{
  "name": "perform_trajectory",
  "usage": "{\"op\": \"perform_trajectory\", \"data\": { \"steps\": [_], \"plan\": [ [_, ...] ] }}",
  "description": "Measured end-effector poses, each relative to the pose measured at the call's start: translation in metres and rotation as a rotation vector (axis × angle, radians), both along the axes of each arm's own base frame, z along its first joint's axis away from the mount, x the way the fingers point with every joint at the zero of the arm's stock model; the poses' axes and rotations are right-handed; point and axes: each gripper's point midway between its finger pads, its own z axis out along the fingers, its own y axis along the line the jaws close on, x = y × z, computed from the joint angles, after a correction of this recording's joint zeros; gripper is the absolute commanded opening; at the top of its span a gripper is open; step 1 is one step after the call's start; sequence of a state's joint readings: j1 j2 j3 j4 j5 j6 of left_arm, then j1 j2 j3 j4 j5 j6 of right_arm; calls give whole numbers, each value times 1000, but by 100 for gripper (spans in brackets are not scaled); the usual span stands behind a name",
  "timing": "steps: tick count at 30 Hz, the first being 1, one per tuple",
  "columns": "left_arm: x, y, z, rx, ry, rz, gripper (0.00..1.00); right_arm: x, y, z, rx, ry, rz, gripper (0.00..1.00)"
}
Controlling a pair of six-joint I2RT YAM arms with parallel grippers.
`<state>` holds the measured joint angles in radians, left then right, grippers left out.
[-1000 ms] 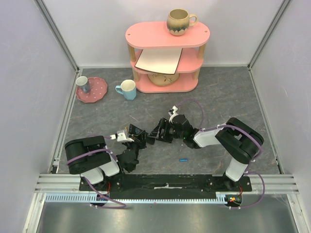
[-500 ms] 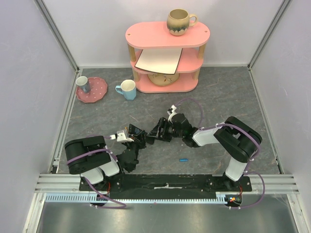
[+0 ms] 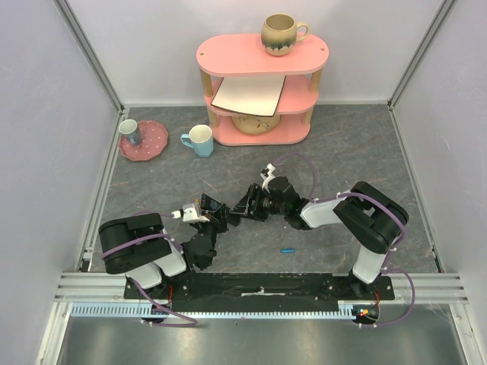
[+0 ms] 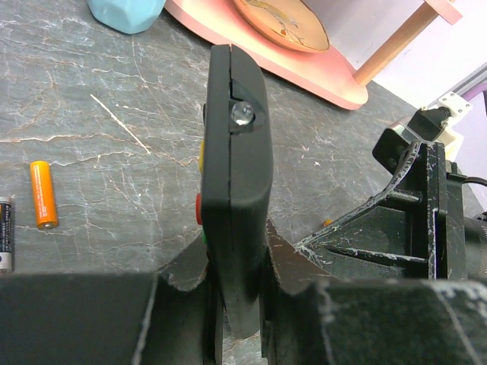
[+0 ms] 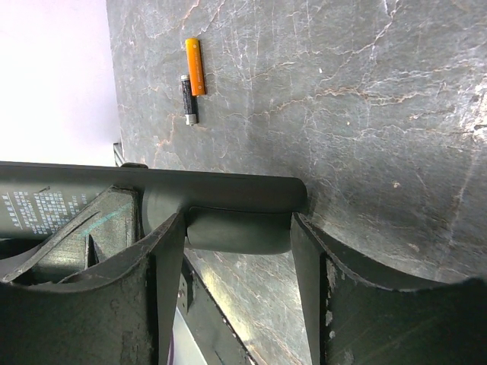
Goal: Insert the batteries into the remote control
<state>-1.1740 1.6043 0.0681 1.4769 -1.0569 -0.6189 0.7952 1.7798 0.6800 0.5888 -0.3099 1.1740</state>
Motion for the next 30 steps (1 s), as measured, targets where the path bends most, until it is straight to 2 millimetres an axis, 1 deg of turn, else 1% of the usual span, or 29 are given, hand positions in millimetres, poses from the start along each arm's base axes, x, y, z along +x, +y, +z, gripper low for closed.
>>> {"op": "perform_trajectory", "data": {
  "steps": [11,14,15,18,22,25,30],
  "plan": [
    [0,0,0,7,-2,0,2,0,0,0,-1,0,0,62],
    [0,0,0,8,-2,0,2,0,0,0,0,-1,0,66],
    [0,0,0,8,-2,0,2,0,0,0,0,-1,-1,70],
    [0,0,0,8,-2,0,2,-1,-2,-1,-2,5,-7,77],
    [0,-1,1,8,-2,-6,2,-5,-8,-4,5,8,-28,79],
    [0,-1,1,8,-2,-6,2,-6,-10,-4,16,12,-36,79],
    [-1,-1,0,8,-2,-6,2,-2,-5,7,64,-6,-45,79]
  ]
}}
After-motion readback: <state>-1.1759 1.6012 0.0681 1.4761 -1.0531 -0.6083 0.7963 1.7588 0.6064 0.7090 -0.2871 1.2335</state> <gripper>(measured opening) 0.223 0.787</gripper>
